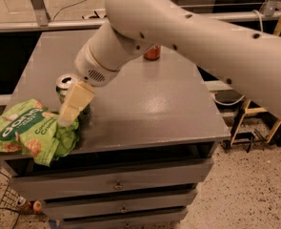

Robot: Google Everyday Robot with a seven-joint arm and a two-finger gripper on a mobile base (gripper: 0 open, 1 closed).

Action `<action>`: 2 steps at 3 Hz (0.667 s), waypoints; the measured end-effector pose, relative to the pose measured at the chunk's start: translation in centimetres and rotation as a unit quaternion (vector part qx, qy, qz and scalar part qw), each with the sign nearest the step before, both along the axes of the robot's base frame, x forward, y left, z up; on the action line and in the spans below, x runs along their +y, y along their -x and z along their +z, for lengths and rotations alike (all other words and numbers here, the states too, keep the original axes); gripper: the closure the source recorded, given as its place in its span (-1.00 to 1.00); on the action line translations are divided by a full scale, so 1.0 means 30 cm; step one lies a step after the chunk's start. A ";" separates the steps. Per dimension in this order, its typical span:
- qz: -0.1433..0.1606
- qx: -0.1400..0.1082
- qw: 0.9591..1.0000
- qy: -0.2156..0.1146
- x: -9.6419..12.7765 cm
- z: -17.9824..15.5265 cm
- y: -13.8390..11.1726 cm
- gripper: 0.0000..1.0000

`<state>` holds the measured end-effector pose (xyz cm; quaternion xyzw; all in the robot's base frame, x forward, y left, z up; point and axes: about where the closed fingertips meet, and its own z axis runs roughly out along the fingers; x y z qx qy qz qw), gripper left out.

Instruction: Move green can near green rice chip bag

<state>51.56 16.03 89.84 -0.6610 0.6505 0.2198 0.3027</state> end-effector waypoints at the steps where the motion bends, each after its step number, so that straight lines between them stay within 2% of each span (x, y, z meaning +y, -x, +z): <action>1: -0.024 -0.024 0.999 0.029 -0.140 0.030 -0.012 -1.00; 2: -0.055 -0.029 0.998 0.030 -0.318 0.029 -0.041 -1.00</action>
Offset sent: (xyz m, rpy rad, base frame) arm 0.0284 -0.1872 0.0079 -0.0463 -0.0672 -0.2130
